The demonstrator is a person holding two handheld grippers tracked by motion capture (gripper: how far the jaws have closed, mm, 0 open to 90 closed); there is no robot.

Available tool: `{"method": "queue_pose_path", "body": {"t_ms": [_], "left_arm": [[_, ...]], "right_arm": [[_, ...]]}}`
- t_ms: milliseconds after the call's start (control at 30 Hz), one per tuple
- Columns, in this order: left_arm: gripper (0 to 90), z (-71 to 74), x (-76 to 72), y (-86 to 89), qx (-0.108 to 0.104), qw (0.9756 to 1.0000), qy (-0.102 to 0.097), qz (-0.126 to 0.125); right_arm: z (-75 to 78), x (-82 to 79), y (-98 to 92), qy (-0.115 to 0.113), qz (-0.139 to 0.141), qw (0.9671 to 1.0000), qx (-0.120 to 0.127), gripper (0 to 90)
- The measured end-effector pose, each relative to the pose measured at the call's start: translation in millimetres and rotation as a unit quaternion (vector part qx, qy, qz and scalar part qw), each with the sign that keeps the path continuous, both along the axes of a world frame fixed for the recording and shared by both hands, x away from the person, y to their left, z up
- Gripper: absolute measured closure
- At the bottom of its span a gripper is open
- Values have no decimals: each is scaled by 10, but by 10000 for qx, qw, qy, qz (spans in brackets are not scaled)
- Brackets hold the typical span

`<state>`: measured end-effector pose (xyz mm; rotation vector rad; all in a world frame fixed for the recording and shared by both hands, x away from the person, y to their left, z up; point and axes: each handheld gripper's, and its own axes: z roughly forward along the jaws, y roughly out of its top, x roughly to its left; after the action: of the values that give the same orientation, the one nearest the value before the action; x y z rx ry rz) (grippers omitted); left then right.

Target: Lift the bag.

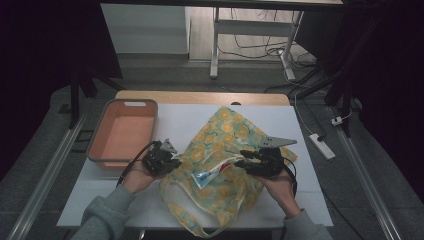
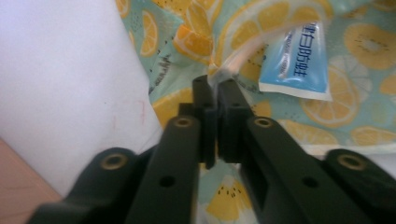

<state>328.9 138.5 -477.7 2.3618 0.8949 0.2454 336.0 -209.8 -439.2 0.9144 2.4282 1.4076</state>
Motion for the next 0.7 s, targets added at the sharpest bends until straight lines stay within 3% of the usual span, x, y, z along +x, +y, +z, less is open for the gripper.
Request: {"method": "queue_pose_path", "body": {"t_ms": [67, 133, 267, 400, 467, 600, 633, 700], "left_arm": [[886, 37, -17, 50, -146, 9999, 8, 8], [887, 64, -23, 103, -281, 9996, 13, 35], [888, 67, -8, 162, -359, 9993, 60, 76], [887, 81, -15, 158, -396, 9992, 90, 32], [887, 88, -14, 151, -432, 9990, 94, 25], [887, 81, -13, 142, -419, 9990, 114, 39], [887, 81, -18, 143, -416, 9991, 116, 35], [887, 86, -20, 149, -415, 9991, 119, 25]], "right_arm": [[108, -187, 19, -352, -86, 9992, -154, 311], [201, -393, 12, -514, -185, 9980, -319, 254], [241, -786, -93, -471, -581, 9964, -394, 237], [68, -1086, -202, -162, -584, 9969, -507, 252], [-74, -1155, -180, -8, -611, 9959, -674, 235], [-340, -1103, -23, 422, -696, 9938, -757, 225], [-396, -1095, 32, 469, -670, 9936, -773, 222], [-495, -1067, 143, 437, -628, 9912, -1077, 231]]}}
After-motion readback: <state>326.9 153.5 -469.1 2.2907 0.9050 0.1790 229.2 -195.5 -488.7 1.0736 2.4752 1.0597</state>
